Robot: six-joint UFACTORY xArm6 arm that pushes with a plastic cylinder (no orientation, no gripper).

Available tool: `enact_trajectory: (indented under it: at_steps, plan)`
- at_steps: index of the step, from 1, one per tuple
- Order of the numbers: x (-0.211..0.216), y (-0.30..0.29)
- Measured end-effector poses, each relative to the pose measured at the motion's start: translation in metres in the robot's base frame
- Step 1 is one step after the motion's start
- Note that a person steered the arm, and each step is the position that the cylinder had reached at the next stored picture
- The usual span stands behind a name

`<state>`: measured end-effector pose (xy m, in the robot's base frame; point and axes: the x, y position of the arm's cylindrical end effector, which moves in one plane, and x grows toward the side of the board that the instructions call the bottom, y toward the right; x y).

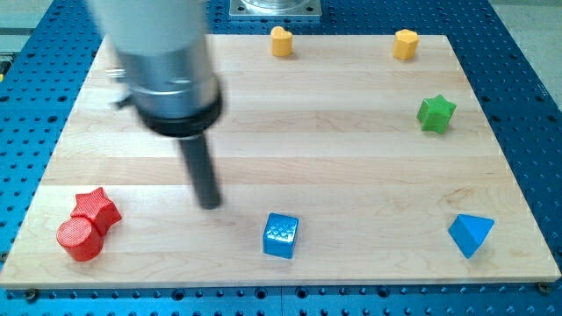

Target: Move the cube towards the bottom left of the board

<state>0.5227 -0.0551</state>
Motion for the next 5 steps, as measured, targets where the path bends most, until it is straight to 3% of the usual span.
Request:
enact_trajectory:
  at_steps: [1, 2, 5]
  plan:
    - [-0.003, 0.104]
    - [0.038, 0.127]
    - [0.055, 0.088]
